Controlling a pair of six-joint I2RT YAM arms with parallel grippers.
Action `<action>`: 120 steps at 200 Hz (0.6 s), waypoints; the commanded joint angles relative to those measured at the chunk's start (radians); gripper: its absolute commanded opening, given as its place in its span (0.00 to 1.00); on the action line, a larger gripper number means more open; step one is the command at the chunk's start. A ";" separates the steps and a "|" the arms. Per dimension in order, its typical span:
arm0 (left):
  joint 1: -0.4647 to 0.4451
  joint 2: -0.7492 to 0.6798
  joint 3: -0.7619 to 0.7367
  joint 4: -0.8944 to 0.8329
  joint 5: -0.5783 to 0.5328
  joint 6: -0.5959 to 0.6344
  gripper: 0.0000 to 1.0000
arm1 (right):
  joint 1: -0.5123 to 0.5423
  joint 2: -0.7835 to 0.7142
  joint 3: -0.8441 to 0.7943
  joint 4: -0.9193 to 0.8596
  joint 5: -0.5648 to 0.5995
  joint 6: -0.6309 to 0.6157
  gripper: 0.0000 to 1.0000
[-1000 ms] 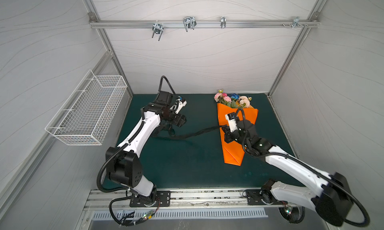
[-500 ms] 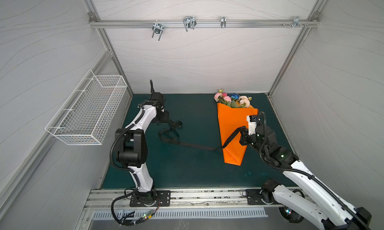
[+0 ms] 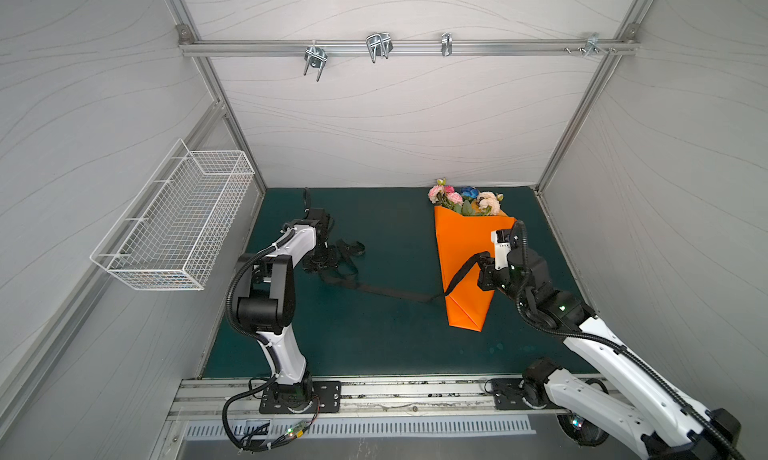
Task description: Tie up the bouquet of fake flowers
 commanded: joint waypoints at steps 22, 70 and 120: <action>0.015 0.138 0.067 0.017 -0.090 -0.068 0.49 | -0.021 -0.027 0.093 -0.088 0.047 0.016 0.00; 0.038 0.162 0.090 0.035 -0.159 -0.112 0.32 | -0.097 -0.043 0.160 -0.168 0.057 0.047 0.00; 0.146 0.044 0.034 0.053 -0.338 -0.209 0.27 | -0.205 -0.045 0.214 -0.238 0.027 0.072 0.00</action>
